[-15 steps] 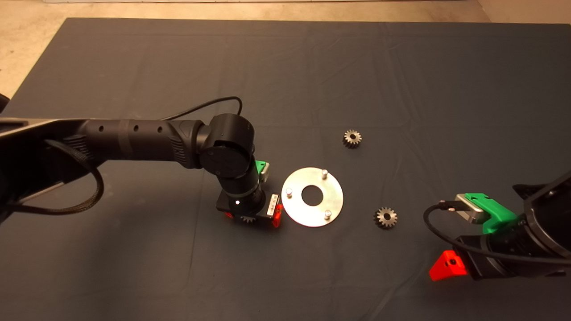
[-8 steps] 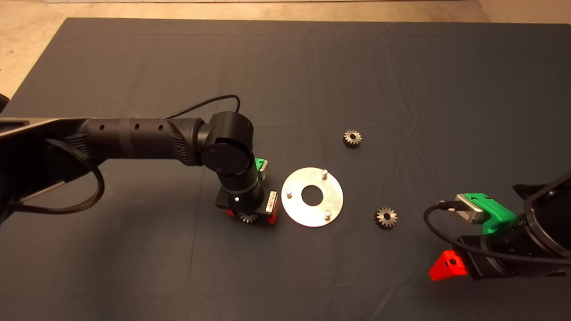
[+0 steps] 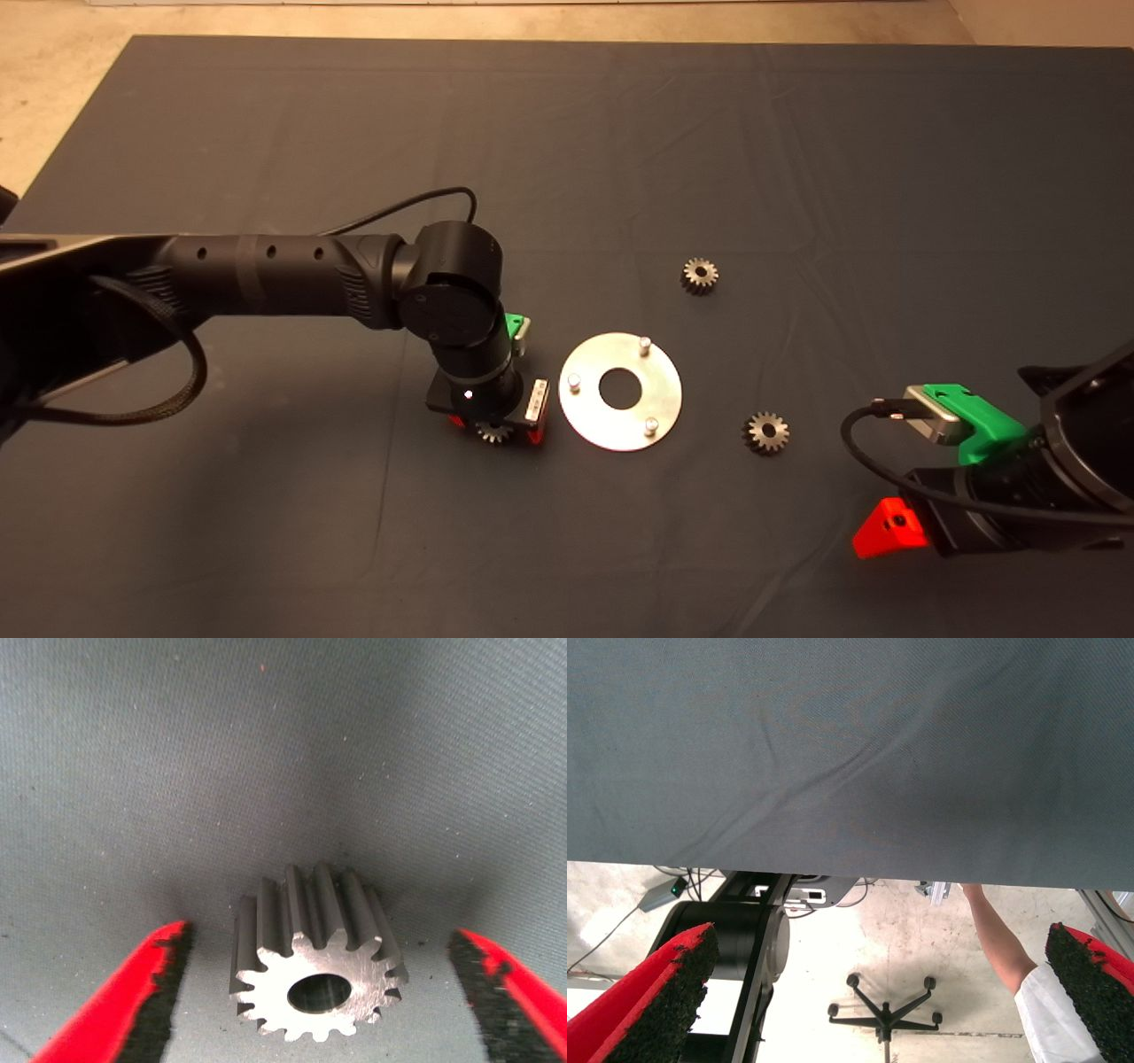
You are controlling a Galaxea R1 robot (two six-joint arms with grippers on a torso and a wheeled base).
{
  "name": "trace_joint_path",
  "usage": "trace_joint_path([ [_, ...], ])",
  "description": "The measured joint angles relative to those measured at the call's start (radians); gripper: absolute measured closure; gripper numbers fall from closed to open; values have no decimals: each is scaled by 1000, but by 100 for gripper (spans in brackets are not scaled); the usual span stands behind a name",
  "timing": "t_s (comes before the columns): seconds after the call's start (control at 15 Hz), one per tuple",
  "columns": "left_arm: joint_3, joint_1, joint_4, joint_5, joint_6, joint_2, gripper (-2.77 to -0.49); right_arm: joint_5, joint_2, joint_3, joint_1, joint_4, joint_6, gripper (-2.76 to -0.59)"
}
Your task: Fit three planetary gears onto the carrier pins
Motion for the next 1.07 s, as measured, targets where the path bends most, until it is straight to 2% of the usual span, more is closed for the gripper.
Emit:
trace_joint_path([
  [0.2, 0, 0, 0, 5, 1, 2, -194, 0, 0, 0, 0, 0, 0, -275],
  [0.53, 0, 0, 0, 6, 7, 2, -166, 0, 0, 0, 0, 0, 0, -275],
  [0.67, 0, 0, 0, 6, 7, 2, -166, 0, 0, 0, 0, 0, 0, -275],
  [0.8, 0, 0, 0, 6, 7, 2, -150, 0, 0, 0, 0, 0, 0, -275],
  [1.07, 0, 0, 0, 6, 10, 2, -135, 0, 0, 0, 0, 0, 0, -275],
])
